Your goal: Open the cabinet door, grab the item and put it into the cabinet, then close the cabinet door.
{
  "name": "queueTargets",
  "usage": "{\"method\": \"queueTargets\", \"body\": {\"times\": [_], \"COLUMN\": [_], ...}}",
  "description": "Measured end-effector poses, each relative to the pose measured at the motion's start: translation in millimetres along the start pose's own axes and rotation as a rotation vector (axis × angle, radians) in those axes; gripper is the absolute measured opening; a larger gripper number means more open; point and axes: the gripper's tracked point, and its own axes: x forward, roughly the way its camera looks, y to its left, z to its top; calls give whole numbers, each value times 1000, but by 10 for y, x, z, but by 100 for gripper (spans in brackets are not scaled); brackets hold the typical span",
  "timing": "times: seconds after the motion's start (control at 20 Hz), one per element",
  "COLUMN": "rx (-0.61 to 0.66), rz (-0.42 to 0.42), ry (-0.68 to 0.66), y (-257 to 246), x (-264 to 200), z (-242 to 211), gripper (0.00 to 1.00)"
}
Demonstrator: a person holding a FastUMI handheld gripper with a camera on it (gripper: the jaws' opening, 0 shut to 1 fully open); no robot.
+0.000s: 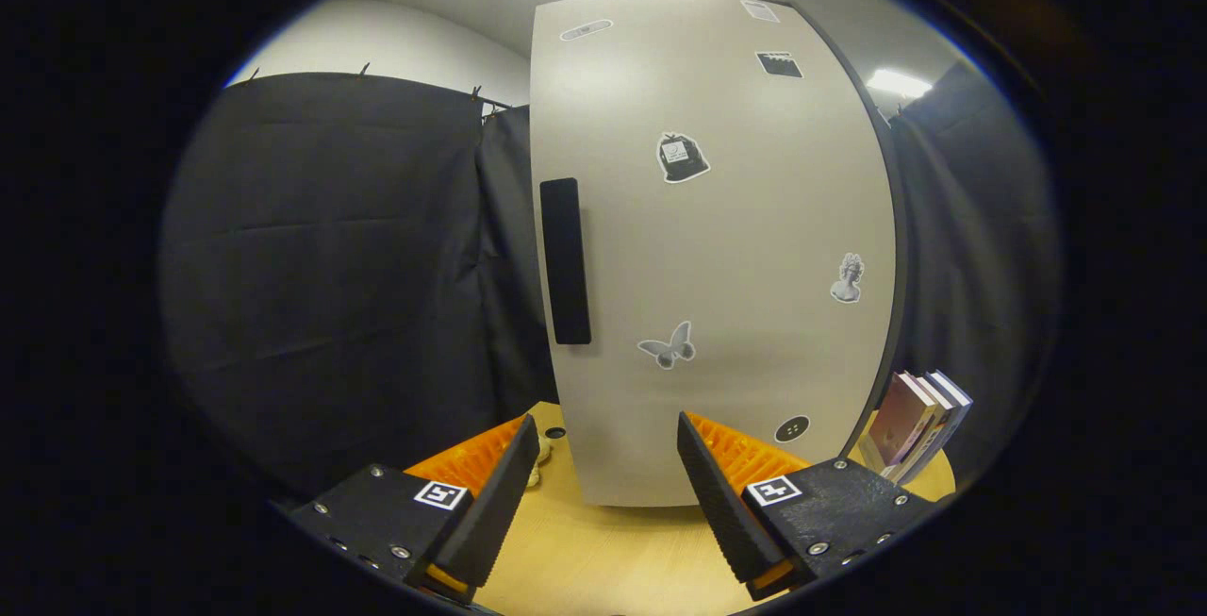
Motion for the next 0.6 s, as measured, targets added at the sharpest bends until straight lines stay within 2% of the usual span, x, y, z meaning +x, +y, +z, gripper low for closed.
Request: {"method": "queueTargets", "body": {"times": [0.6], "rx": [-16], "rz": [-8], "ry": [-24], "y": [41], "x": [-104], "z": [111], "gripper": [92]}}
